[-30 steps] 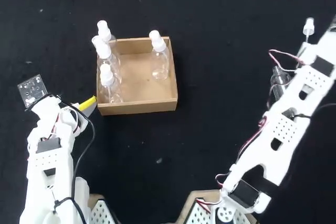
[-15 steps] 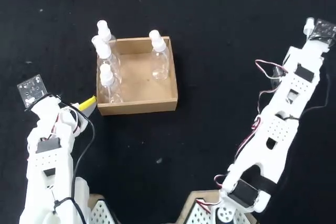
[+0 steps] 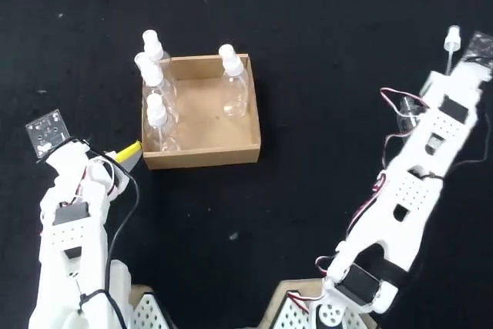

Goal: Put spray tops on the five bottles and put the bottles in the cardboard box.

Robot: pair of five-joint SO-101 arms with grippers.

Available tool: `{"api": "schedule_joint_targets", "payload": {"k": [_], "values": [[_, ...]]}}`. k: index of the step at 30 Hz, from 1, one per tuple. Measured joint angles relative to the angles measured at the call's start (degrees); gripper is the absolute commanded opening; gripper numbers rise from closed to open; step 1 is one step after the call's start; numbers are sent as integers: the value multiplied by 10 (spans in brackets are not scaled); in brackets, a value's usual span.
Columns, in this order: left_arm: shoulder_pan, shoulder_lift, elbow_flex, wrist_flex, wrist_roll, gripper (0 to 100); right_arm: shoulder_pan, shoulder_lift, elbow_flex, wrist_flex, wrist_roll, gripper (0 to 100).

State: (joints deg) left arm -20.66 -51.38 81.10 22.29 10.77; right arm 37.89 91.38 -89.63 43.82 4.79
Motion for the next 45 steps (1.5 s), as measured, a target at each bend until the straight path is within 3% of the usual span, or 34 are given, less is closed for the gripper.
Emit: {"api": "schedule_joint_targets", "payload": {"k": [8, 15, 22, 26, 29, 33, 42, 45], "values": [[0, 0, 0, 0, 0, 289, 67, 0, -18, 4, 74, 10], [0, 0, 0, 0, 0, 289, 124, 0, -18, 39, 82, 10], [0, 0, 0, 0, 0, 289, 142, -47, -28, 158, 82, 12], [0, 0, 0, 0, 0, 289, 142, -82, -28, 170, 83, 16], [0, 0, 0, 0, 0, 289, 127, -107, -28, 168, 82, 81], [0, 0, 0, 0, 0, 289, 85, -109, -28, 81, 76, 160], [0, 0, 0, 0, 0, 289, 25, 39, -27, -291, 33, 107], [0, 0, 0, 0, 0, 289, 25, 74, -6, -360, 33, 109]]}}
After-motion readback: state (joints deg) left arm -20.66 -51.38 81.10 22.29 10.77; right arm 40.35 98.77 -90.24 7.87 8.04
